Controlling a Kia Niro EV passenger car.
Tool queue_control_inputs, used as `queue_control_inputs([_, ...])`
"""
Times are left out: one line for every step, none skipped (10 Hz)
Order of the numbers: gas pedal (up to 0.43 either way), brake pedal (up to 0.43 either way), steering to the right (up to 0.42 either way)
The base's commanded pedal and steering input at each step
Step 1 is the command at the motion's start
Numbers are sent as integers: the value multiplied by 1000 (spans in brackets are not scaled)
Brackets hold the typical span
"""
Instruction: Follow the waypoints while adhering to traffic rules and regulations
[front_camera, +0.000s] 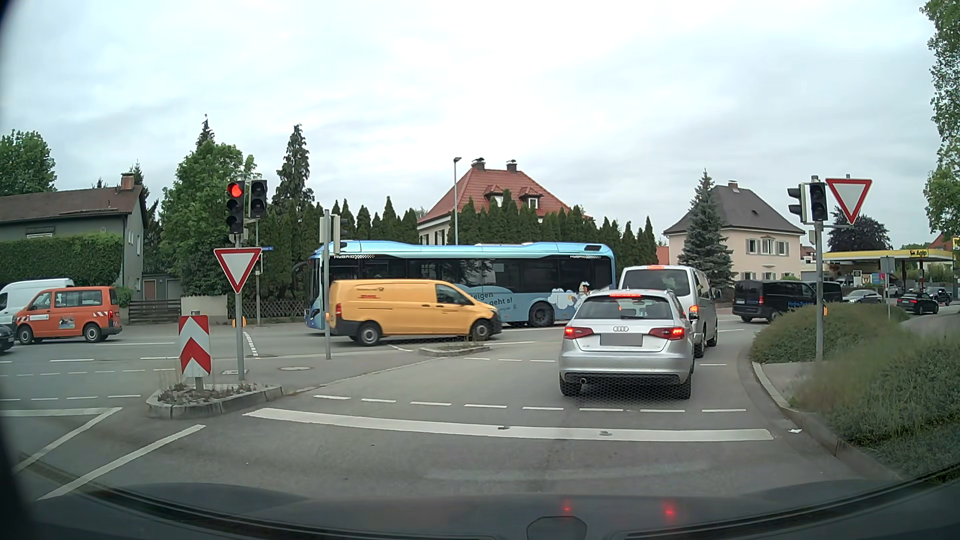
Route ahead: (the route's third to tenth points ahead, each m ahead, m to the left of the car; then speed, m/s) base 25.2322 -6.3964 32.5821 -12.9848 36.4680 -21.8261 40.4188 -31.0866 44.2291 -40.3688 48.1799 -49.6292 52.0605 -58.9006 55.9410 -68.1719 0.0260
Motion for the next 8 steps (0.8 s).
queue_control_inputs([0, 152, 63])
queue_control_inputs([0, 152, 62])
queue_control_inputs([0, 152, 63])
queue_control_inputs([0, 152, 62])
queue_control_inputs([0, 152, 63])
queue_control_inputs([0, 152, 63])
queue_control_inputs([0, 152, 62])
queue_control_inputs([0, 152, 62])
